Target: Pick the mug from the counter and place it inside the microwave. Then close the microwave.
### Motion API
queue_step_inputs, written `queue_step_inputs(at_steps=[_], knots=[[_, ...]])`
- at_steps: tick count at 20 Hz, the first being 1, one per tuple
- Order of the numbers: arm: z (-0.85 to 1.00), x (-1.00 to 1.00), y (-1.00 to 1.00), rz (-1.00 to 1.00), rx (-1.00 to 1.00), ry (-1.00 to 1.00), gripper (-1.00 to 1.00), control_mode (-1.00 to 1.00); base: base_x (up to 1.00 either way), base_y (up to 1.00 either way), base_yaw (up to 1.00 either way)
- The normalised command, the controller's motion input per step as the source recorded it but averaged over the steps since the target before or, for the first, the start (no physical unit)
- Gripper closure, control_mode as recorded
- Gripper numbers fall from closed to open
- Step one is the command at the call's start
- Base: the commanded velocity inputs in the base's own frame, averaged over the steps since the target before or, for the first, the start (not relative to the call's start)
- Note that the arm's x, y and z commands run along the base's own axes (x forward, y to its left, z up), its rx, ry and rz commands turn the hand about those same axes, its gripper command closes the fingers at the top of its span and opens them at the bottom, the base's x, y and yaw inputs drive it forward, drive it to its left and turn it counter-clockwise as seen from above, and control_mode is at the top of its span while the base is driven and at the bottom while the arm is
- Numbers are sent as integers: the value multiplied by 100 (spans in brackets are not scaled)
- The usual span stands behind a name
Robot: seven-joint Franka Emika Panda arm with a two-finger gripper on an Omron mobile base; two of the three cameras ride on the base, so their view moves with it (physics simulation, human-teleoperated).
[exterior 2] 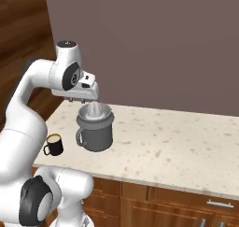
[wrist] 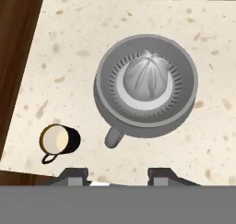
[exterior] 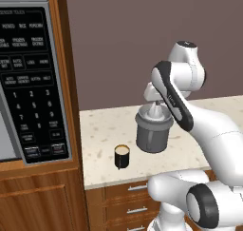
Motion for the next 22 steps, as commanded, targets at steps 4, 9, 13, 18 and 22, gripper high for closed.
queue_step_inputs(at_steps=[4,9,13,18,22], knots=[[-7,-11,24,-3,0,0,-100,-100,0,0,0],[-7,-37,35,-1,0,0,-100,-100,0,0,0],[-12,-31,52,-1,0,0,-100,-100,0,0,0],[-14,-37,30,0,0,0,-100,-100,0,0,0],[-21,-41,8,0,0,0,-100,-100,0,0,0]])
